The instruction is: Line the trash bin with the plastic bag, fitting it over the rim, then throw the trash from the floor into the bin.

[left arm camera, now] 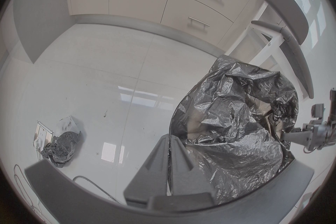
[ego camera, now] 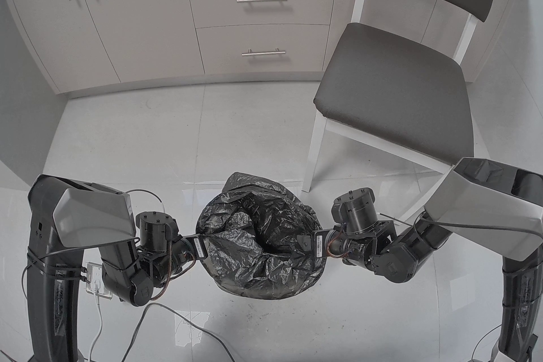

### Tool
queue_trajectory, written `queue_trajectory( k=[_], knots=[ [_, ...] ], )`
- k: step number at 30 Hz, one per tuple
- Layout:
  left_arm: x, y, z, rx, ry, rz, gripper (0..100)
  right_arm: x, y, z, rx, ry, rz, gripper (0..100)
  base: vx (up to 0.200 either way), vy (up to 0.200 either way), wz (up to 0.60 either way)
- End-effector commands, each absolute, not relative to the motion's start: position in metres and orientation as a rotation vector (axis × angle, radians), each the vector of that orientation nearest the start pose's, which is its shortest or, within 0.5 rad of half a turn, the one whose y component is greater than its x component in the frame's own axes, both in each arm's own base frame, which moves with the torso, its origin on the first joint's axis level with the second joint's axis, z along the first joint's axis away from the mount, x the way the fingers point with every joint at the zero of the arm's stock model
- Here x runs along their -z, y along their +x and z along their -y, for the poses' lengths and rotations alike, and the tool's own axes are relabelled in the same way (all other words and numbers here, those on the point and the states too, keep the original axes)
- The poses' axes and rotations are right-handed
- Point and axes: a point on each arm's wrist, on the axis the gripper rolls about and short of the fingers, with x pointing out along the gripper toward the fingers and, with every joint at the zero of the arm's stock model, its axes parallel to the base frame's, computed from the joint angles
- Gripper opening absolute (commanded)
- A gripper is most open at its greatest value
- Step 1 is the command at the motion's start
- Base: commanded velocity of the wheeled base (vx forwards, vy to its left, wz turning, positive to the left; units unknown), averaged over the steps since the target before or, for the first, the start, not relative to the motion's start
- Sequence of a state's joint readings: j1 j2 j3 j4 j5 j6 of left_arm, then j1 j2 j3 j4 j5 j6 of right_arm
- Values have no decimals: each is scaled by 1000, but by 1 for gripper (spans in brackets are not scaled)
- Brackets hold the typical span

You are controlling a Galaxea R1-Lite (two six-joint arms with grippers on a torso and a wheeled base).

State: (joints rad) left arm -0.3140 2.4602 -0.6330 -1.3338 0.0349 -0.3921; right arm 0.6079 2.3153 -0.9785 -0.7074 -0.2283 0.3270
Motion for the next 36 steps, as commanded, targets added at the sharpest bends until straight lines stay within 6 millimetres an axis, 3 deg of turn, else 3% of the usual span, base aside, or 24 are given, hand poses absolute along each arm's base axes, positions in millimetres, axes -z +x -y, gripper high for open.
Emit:
queue_trajectory(
  k=[1,7,18,36],
  knots=[
    [42,335,108,177,-299,-519,0,-48,322,-236,-320,83,-557,100,0,0,0],
    [41,336,108,179,-302,-515,0,-75,330,-257,-361,97,-510,100,0,0,0],
    [38,336,108,180,-305,-508,0,-53,363,-291,-382,6,-518,100,0,0,0],
    [36,336,109,183,-307,-502,0,-47,404,-306,-352,19,-494,100,0,0,0]
  ],
)
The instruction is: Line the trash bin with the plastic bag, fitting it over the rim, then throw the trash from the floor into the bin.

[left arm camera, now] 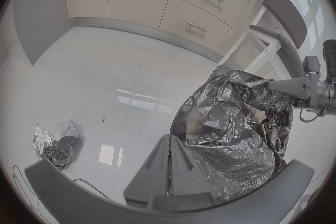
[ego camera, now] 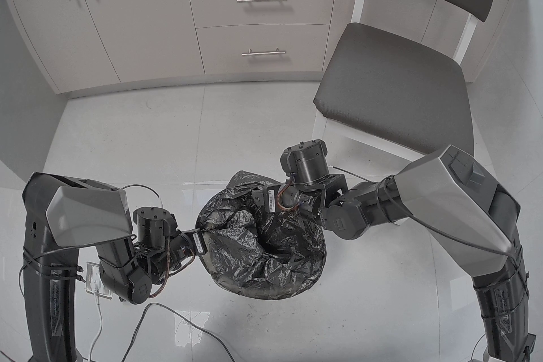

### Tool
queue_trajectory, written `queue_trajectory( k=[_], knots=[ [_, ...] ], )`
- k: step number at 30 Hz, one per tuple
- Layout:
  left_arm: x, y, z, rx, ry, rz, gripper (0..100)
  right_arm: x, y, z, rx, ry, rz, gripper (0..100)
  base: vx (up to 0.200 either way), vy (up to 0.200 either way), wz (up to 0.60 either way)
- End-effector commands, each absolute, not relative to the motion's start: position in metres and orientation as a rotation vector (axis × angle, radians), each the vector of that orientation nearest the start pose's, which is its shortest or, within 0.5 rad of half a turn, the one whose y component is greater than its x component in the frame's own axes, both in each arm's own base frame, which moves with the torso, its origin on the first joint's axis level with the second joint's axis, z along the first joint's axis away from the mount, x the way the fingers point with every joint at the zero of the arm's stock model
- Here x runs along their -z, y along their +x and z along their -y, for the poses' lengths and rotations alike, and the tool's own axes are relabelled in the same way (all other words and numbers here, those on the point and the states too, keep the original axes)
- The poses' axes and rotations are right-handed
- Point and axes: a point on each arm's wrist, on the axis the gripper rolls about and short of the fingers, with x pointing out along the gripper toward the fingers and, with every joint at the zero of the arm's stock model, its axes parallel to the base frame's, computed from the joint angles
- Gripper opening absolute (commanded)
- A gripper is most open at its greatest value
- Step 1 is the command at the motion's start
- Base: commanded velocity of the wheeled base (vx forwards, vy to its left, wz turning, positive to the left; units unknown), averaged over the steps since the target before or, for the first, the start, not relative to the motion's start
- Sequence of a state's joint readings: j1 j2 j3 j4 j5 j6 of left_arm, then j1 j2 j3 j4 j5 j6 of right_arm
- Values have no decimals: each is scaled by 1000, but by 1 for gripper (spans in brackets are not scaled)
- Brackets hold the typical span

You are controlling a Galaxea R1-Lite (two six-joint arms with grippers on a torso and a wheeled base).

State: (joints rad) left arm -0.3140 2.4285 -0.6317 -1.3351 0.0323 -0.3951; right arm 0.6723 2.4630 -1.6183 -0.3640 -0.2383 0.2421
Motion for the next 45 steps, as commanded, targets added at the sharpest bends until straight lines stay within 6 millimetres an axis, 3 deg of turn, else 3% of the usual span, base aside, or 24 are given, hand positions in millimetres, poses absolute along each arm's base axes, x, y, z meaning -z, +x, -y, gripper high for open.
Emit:
queue_trajectory(
  k=[1,13,16,18,19,22,23,24,26,30,39,45],
  knots=[
    [37,337,109,183,-307,-502,0,-45,408,-306,-348,22,-489,100,0,0,0],
    [37,339,110,192,-310,-498,0,-45,444,-310,-290,36,-455,100,0,0,0],
    [37,339,110,192,-310,-498,0,-22,444,-309,-278,4,-522,100,0,0,0],
    [36,339,110,192,-310,-497,0,-20,444,-309,-279,1,-527,100,0,0,0],
    [36,339,110,192,-310,-495,0,0,442,-308,-268,-30,-589,100,0,0,0],
    [36,338,110,194,-310,-496,0,12,442,-307,-262,-47,-622,100,0,0,0],
    [36,339,110,192,-312,-495,0,28,442,-303,-249,-65,-663,100,0,0,0],
    [36,339,110,192,-312,-495,0,28,442,-303,-249,-65,-663,100,0,0,0],
    [36,339,110,197,-316,-497,0,50,441,-297,-230,-97,-731,100,0,0,0],
    [36,339,110,196,-329,-498,0,68,438,-291,-209,-127,-804,100,0,0,0],
    [34,339,110,197,-333,-494,0,66,429,-290,-192,-164,-897,100,0,0,0],
    [34,338,111,198,-336,-496,0,36,421,-302,-218,-148,-868,100,0,0,0]
  ],
)
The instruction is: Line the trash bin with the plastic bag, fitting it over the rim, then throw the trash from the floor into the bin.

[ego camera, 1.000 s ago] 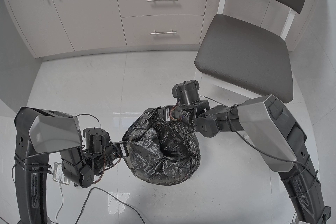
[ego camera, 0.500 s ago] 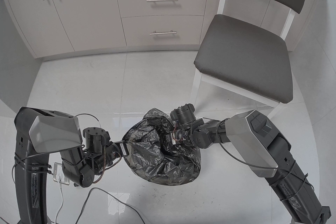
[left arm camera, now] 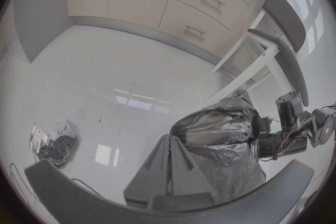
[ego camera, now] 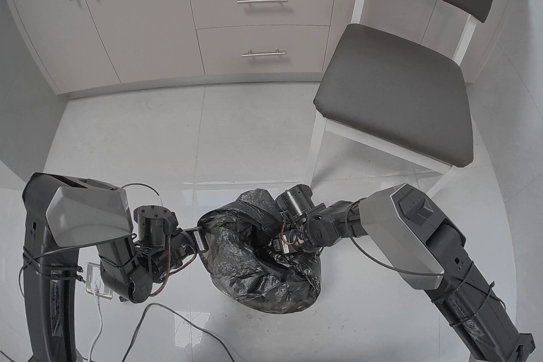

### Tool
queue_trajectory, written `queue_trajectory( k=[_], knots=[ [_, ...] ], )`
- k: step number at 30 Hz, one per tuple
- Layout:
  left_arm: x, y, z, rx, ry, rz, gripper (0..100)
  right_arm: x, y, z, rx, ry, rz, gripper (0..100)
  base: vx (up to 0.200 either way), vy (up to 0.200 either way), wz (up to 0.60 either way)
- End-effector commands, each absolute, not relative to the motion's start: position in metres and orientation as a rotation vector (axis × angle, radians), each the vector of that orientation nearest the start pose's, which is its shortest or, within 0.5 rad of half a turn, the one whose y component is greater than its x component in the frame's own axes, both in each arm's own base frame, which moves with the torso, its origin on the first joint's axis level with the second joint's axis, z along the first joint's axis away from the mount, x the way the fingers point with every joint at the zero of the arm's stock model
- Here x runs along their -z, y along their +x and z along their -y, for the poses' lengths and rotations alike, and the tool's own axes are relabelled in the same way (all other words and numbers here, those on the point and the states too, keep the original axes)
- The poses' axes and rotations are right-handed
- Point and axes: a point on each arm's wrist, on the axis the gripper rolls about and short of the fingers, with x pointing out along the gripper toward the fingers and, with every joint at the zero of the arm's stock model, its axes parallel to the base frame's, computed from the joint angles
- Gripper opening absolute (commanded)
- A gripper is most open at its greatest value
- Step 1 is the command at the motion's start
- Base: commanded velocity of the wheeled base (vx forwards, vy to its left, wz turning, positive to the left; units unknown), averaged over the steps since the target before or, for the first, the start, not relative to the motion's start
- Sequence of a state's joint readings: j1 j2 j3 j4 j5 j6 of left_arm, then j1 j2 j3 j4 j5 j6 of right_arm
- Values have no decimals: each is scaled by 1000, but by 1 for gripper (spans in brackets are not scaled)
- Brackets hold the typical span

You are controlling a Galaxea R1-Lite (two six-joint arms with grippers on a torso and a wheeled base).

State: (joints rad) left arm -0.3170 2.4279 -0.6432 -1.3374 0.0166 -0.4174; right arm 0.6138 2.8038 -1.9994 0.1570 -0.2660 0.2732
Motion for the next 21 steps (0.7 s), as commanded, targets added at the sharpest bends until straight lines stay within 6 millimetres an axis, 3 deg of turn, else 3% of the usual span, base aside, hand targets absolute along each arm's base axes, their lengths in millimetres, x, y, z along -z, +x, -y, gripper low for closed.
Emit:
queue_trajectory(
  k=[1,21],
  knots=[
    [34,338,111,198,-336,-496,0,30,420,-304,-224,-145,-859,100,0,0,0],
    [34,340,111,199,-337,-487,0,-58,391,-321,-285,-140,-807,100,0,0,0]
  ],
)
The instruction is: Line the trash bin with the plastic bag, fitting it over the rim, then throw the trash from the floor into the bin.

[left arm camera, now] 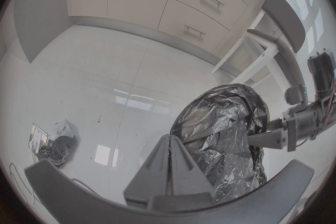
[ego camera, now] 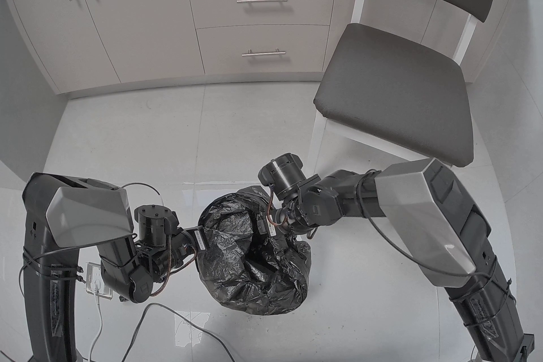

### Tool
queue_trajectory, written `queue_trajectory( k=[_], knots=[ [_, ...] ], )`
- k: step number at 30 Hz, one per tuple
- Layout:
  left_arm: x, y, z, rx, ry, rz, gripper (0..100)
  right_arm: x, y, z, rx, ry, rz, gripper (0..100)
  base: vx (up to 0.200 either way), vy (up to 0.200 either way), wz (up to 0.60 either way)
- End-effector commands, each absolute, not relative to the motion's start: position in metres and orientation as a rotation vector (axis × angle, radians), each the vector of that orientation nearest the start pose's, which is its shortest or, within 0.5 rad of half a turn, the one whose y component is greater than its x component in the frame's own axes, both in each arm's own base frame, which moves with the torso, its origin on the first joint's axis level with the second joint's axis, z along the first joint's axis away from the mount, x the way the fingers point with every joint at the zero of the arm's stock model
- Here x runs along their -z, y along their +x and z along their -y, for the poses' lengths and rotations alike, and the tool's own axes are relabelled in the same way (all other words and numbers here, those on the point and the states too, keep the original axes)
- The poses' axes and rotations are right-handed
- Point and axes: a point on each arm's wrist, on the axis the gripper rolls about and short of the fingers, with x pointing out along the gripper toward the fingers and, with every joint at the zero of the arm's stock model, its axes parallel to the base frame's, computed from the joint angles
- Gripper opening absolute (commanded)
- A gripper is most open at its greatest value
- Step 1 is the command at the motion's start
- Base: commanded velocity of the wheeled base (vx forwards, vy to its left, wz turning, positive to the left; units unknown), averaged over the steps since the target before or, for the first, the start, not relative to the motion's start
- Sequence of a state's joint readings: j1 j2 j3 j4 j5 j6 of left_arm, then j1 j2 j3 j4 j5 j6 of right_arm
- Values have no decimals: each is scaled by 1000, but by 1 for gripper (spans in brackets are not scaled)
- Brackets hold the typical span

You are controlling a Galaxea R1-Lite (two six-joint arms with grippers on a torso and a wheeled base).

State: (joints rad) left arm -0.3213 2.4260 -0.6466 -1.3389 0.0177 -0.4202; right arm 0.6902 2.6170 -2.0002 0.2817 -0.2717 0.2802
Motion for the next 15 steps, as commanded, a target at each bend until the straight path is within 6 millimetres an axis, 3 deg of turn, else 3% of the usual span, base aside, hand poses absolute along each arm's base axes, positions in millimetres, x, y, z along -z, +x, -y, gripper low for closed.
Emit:
queue_trajectory(
  k=[1,9,15],
  knots=[
    [34,340,111,198,-335,-486,0,-60,390,-320,-282,-140,-807,100,0,0,0],
    [22,335,108,194,-337,-474,0,-56,395,-314,-220,-175,-797,100,0,0,0],
    [12,333,108,202,-333,-453,0,-65,394,-312,-199,-197,-773,100,0,0,0]
  ],
)
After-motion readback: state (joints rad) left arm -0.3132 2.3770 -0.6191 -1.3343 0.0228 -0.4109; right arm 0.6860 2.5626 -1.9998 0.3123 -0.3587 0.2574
